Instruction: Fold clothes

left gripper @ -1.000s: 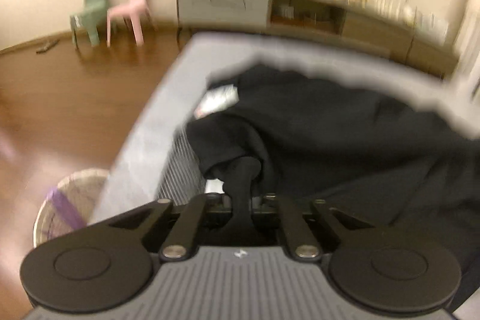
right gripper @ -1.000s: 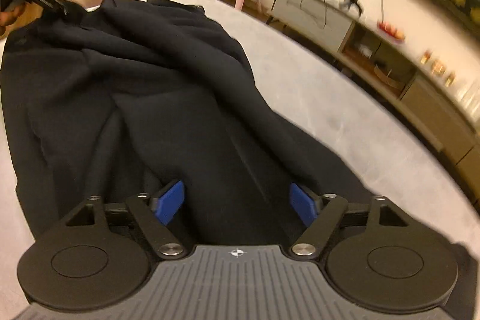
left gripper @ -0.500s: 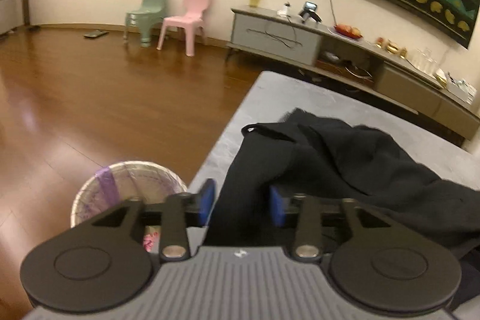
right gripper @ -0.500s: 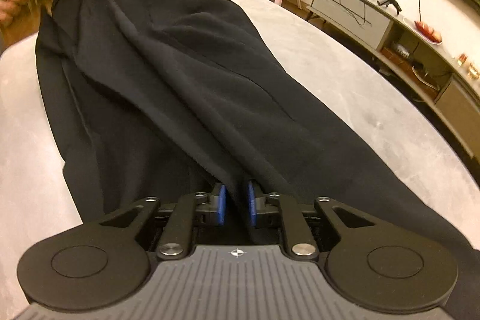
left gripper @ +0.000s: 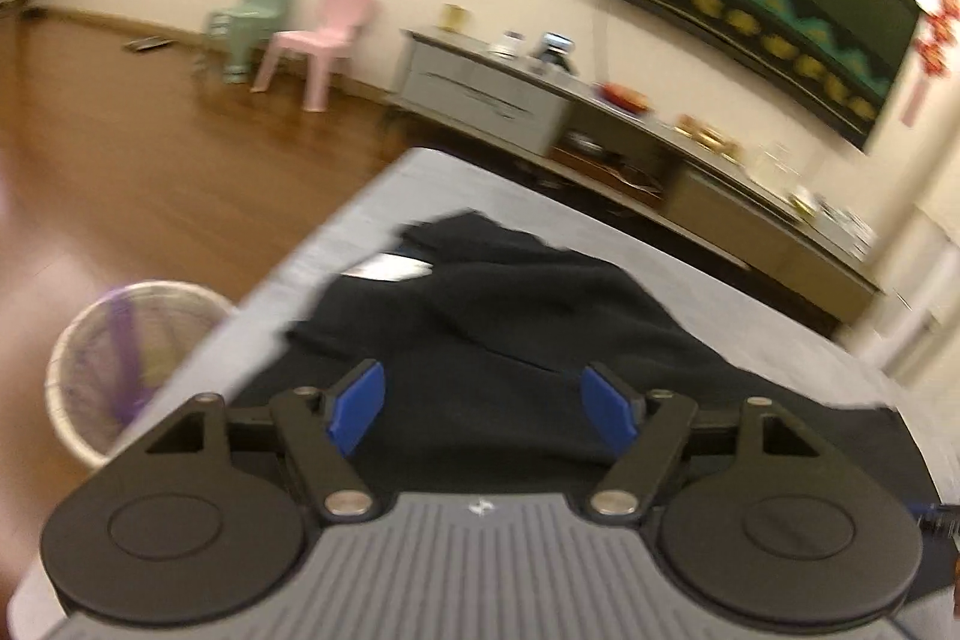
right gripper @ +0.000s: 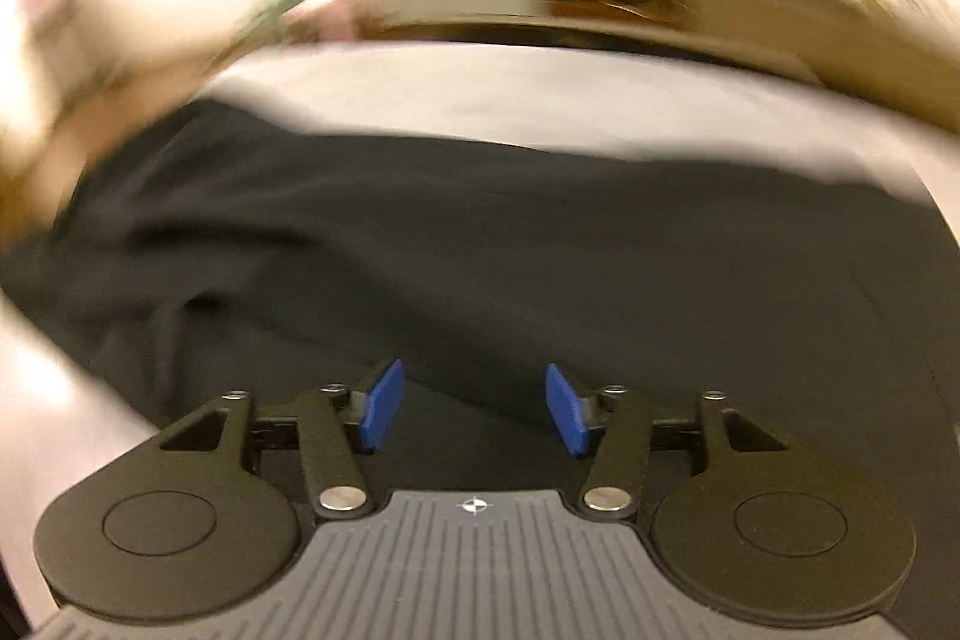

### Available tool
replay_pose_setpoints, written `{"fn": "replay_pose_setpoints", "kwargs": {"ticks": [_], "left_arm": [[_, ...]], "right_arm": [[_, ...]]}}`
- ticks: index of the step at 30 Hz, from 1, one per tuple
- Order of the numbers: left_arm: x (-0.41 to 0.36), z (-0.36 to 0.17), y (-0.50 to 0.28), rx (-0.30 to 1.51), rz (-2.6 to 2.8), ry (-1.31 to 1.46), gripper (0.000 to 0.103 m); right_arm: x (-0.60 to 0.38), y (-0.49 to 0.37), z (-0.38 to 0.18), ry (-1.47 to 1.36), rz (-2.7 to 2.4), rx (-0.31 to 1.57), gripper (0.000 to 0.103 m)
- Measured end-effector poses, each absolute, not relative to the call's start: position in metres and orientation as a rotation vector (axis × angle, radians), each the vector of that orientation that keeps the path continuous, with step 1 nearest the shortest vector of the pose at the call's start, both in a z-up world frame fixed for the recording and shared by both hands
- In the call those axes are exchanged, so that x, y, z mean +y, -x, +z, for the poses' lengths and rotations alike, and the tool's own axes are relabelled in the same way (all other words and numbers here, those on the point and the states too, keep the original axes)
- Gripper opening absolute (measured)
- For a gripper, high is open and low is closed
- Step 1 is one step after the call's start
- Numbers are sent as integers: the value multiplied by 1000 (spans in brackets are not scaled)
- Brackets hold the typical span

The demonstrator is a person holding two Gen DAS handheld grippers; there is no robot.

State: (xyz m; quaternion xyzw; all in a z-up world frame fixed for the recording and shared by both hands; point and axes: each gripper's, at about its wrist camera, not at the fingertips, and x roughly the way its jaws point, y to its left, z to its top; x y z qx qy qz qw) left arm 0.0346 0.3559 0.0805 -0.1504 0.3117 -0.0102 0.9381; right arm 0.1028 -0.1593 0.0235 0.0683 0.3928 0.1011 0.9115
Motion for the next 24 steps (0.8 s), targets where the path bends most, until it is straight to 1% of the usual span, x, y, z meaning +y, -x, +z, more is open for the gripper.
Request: {"fn": "replay_pose_setpoints", "kwargs": {"ticks": [2, 4, 6, 9, 10, 12, 14, 15, 16, 17, 18, 19, 20, 22, 24], "left_arm": [[333, 78, -40, 623, 6, 251, 74], [325, 76, -45, 603, 164, 171, 72], [341, 73, -54, 610, 314, 193, 72], [381, 67, -52, 601, 558, 259, 72], [392, 67, -49, 594, 642, 259, 72], [399, 71, -41, 566, 716, 218, 72], [382, 76, -40, 546, 620, 170, 72], [369, 74, -44, 569, 523, 148, 72], [354, 72, -49, 598, 415, 127, 72], [336, 66, -55, 640, 298, 106, 72], [315, 58, -62, 684, 189, 74, 72], [295, 50, -68, 714, 119, 30, 71], [275, 43, -72, 732, 73, -29, 70], [241, 32, -73, 733, 15, -151, 68], [220, 30, -69, 718, -67, -194, 67]], "right_arm": [[-213, -90, 19, -321, 94, 807, 62], [-264, -77, 13, -494, -17, 791, 64], [-298, -72, 1, -607, -93, 749, 68], [-333, -76, -15, -732, -170, 698, 68], [-342, -79, -19, -761, -195, 682, 68], [-349, -88, -22, -751, -238, 660, 72], [-354, -97, -25, -730, -268, 643, 72], [-355, -101, -26, -724, -263, 639, 72], [-355, -106, -28, -715, -256, 641, 69], [-353, -113, -31, -703, -245, 652, 46], [-352, -119, -33, -691, -234, 663, 20], [-349, -124, -34, -669, -223, 662, 15], [-347, -124, -29, -638, -207, 635, 6], [-343, -116, -7, -602, -153, 556, 2], [-331, -92, 34, -630, -42, 439, 1]]}}
